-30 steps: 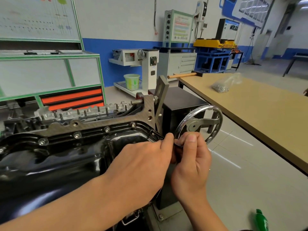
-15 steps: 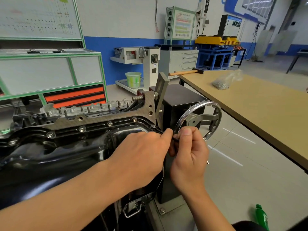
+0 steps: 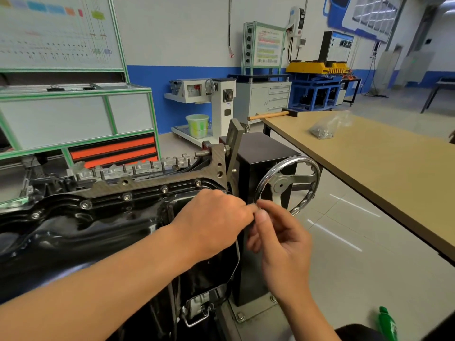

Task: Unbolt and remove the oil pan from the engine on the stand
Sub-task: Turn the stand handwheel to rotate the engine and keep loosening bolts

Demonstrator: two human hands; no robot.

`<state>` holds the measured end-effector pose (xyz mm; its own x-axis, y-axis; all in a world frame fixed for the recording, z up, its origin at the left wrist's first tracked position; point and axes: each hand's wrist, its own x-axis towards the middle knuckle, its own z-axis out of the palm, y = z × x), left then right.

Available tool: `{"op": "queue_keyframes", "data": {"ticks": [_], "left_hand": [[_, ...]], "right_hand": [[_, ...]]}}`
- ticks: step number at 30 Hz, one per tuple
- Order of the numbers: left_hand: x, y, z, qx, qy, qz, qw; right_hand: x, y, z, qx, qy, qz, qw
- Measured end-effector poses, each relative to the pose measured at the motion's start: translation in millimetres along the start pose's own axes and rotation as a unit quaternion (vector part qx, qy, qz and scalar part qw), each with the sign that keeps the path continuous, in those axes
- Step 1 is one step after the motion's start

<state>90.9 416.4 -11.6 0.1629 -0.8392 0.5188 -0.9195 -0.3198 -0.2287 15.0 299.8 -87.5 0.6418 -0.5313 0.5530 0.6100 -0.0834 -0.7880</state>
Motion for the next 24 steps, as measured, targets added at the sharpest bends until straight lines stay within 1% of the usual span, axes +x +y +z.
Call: {"op": "queue_keyframes", "data": {"ticks": [2,4,7,10,11,12,14,16,18,20,24], "left_hand": [[6.3,-10.3,-3.7,-0.014,-0.017,0.050,0.999],[16.9,-23.6,-8.2,-0.016,-0.043,0.090,0.995],[28.4,-37.2,-9.0,-0.032,-0.100,0.091,0.990],[23.6,-37.5,0.6,-0.056,-0.107,0.079,0.990],[20.7,-36.3,2.5,-0.060,-0.111,0.073,0.989],[18.8,-36.5,3.8,-0.064,-0.110,0.066,0.990],[18.5,-37.0,3.6,-0.066,-0.104,0.056,0.991],[18.3,-34.3,3.7,-0.057,-0.090,0.053,0.993],[18.7,-30.0,3.4,-0.047,-0.071,0.044,0.995],[18.5,-27.2,3.9,-0.046,-0.069,0.024,0.996],[17.1,-25.8,5.1,-0.045,-0.035,0.022,0.998]], "right_hand": [[-4.6,4.4,4.0,0.001,0.008,0.004,1.000],[-6.3,8.7,4.1,-0.031,0.006,-0.019,0.999],[1.7,14.4,-6.8,-0.097,-0.024,-0.073,0.992],[10.9,20.4,-22.7,-0.155,-0.064,-0.141,0.976],[11.4,22.3,-25.9,-0.147,-0.068,-0.137,0.977],[11.4,23.8,-26.9,-0.122,-0.060,-0.107,0.985],[10.5,27.2,-25.5,-0.014,-0.011,-0.001,1.000],[8.3,31.5,-23.6,0.101,0.059,0.074,0.990],[5.3,33.7,-17.3,0.151,0.093,0.121,0.977],[0.3,35.2,-6.5,0.132,0.091,0.127,0.979],[-5.4,36.2,12.1,0.072,0.099,0.075,0.990]]}}
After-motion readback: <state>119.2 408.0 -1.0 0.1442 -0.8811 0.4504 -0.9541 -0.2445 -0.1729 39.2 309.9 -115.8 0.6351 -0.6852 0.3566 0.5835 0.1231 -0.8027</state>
